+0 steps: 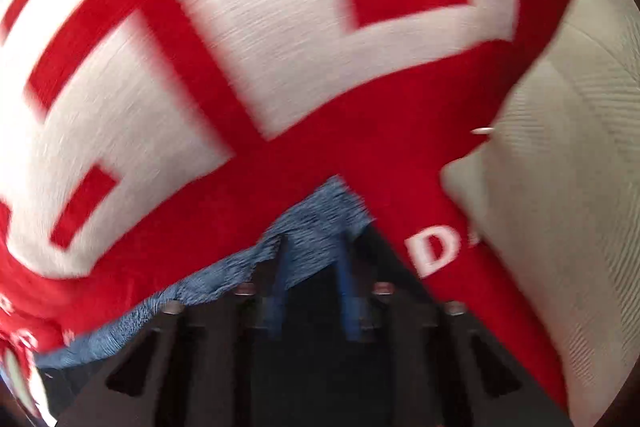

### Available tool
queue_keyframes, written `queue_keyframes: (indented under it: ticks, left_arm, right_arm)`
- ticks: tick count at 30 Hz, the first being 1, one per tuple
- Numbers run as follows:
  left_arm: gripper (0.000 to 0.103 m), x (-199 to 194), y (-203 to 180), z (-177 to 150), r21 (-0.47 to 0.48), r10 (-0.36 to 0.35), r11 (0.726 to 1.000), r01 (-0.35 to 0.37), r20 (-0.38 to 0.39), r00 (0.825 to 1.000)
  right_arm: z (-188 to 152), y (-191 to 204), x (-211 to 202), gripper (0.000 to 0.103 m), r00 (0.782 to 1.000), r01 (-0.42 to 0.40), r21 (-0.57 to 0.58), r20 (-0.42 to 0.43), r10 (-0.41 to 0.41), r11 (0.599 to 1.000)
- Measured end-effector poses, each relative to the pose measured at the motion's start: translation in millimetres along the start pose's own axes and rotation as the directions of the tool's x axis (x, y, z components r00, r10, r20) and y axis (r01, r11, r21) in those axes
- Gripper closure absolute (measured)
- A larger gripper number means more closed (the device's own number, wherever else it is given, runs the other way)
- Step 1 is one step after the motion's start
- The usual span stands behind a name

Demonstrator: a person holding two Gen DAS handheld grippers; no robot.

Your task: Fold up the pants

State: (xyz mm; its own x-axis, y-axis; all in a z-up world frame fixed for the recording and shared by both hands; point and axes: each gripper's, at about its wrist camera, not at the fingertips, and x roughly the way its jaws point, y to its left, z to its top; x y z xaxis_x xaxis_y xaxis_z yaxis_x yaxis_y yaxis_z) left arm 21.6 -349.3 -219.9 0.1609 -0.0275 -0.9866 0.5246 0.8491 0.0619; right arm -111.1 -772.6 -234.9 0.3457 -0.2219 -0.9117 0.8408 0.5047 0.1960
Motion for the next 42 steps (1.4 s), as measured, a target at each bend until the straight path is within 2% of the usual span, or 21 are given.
queue_keyframes:
  ticks: [3, 6, 8, 10, 11, 13, 14, 18, 20, 24, 29, 33, 34, 36, 38, 42]
  left_arm:
    - [0.002, 9, -14, 14, 0.014, 0.011, 1.0, -0.01, -0.01, 1.0]
    - [0.002, 9, -15, 18, 0.021, 0.012, 1.0, -0.012, -0.013, 1.0]
    - [0.0, 0, -30, 16, 0.027, 0.017, 0.999, -0.017, -0.001, 1.0]
    - [0.0, -2, -33, 17, 0.032, 0.022, 0.999, -0.023, 0.004, 1.0]
    - [0.0, -2, -33, 18, 0.032, 0.022, 0.999, -0.022, 0.003, 1.0]
    - [0.0, 0, -31, 19, 0.034, 0.019, 0.999, -0.019, 0.002, 1.0]
    - [0.0, 2, -32, 18, 0.035, 0.017, 0.999, -0.017, 0.001, 1.0]
    - [0.0, 7, -31, 23, 0.037, 0.023, 0.999, -0.023, -0.011, 1.0]
    - [0.0, 3, -34, 21, 0.038, 0.039, 0.999, -0.038, -0.017, 0.999]
    - [0.0, -1, -42, 26, 0.055, 0.067, 0.996, -0.066, -0.023, 0.997]
    - [0.0, -18, -62, 31, 0.067, 0.022, 0.998, -0.021, -0.018, 1.0]
    - [0.0, -28, -88, 38, 0.077, -0.025, 0.997, 0.025, -0.008, 1.0]
    - [0.0, -29, -96, 41, 0.077, -0.038, 0.996, 0.039, -0.007, 0.999]
    - [0.0, -28, -108, 44, 0.081, -0.047, 0.996, 0.048, -0.009, 0.999]
    - [0.0, -27, -121, 48, 0.086, -0.048, 0.995, 0.049, -0.008, 0.999]
    - [0.0, -25, -138, 51, 0.097, -0.038, 0.995, 0.038, -0.005, 0.999]
  right_arm:
    - [-1, -10, -25, 0.084, 0.999, 0.03, -0.002, 0.012, -0.03, 1.0]
    - [-22, -24, -53, 0.082, 1.0, -0.025, 0.043, 0.017, 0.024, 0.999]
    - [-46, -32, -49, 0.072, 0.999, -0.013, 0.027, -0.036, 0.014, 1.0]
    - [-64, -44, -37, 0.072, 0.998, -0.018, 0.014, -0.067, 0.019, 1.0]
    - [-68, -47, -40, 0.072, 0.999, -0.035, 0.007, -0.023, 0.035, 0.999]
    - [-68, -42, -43, 0.07, 1.0, -0.021, 0.002, -0.016, 0.021, 1.0]
    - [-71, -42, -48, 0.064, 0.999, -0.03, 0.021, -0.019, 0.031, 0.999]
    - [-89, -39, -74, 0.057, 0.988, -0.135, 0.123, -0.053, 0.143, 0.983]
    - [-108, -43, -86, 0.052, 0.977, -0.19, 0.163, -0.068, 0.203, 0.968]
    - [-145, -49, -88, 0.051, 0.947, -0.264, 0.278, -0.105, 0.302, 0.924]
    - [-175, -67, -82, 0.051, 0.918, -0.327, 0.394, -0.085, 0.388, 0.859]
    - [-178, -82, -82, 0.051, 0.895, -0.382, 0.436, -0.045, 0.444, 0.815]
    - [-176, -86, -83, 0.051, 0.893, -0.388, 0.435, -0.042, 0.449, 0.812]
    - [-151, -86, -71, 0.051, 0.888, -0.394, 0.436, -0.045, 0.457, 0.809]
    - [-150, -87, -69, 0.051, 0.879, -0.409, 0.449, -0.039, 0.475, 0.795]
    - [-144, -87, -64, 0.051, 0.876, -0.41, 0.457, -0.043, 0.48, 0.789]
